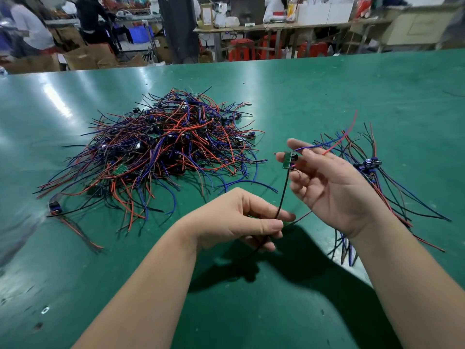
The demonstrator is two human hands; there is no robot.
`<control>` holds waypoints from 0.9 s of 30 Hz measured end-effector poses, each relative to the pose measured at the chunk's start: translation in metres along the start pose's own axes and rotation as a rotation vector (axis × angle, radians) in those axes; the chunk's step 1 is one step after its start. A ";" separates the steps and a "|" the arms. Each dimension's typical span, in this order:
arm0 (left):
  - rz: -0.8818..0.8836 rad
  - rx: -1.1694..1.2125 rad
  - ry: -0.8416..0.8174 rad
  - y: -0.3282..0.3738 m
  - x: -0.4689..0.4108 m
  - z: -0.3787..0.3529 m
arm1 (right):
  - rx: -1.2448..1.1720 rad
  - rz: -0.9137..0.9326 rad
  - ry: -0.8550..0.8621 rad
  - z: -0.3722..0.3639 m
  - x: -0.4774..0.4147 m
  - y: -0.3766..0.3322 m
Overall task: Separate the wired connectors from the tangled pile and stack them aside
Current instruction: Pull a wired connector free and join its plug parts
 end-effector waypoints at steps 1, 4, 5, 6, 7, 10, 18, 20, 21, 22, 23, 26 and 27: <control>0.007 -0.003 -0.003 0.000 0.000 0.000 | 0.016 0.024 0.009 0.001 0.000 -0.002; -0.018 -0.020 0.041 0.004 -0.001 0.002 | 0.060 0.084 0.014 0.004 0.000 -0.007; -0.040 -0.018 0.089 0.007 -0.002 0.005 | 0.073 0.095 0.010 0.004 0.001 -0.008; -0.069 0.005 0.157 0.009 -0.005 0.009 | 0.092 0.106 0.003 0.004 0.001 -0.009; -0.101 0.045 0.240 0.011 -0.007 0.016 | 0.124 0.120 -0.001 0.003 0.002 -0.009; -0.199 0.124 0.441 0.014 -0.006 0.035 | 0.290 0.178 0.007 -0.001 0.003 -0.004; -0.173 0.263 0.532 0.005 -0.009 0.042 | 0.655 0.278 -0.040 -0.015 0.005 0.012; -0.174 0.415 0.540 0.004 -0.010 0.045 | 0.725 0.294 -0.165 -0.026 0.009 0.014; -0.182 0.506 0.537 0.005 -0.011 0.046 | 0.779 0.294 -0.225 -0.030 0.011 0.015; -0.190 0.592 0.531 0.006 -0.011 0.046 | 0.826 0.287 -0.273 -0.033 0.012 0.017; -0.193 0.669 0.520 0.006 -0.011 0.047 | 0.853 0.281 -0.300 -0.035 0.013 0.017; -0.193 0.802 0.472 0.008 -0.011 0.045 | 0.834 0.273 -0.279 -0.033 0.012 0.015; -0.191 0.811 0.461 0.008 -0.011 0.044 | 0.813 0.277 -0.248 -0.031 0.011 0.014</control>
Point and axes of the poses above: each hand's wrist, its own x-axis away from the middle knuckle, its own z-axis out of the back of the hand, y = z × x, the point moved 8 cm from there along -x, towards the middle knuckle, and after that the axes turned 1 degree about -z, right-handed, at the moved point
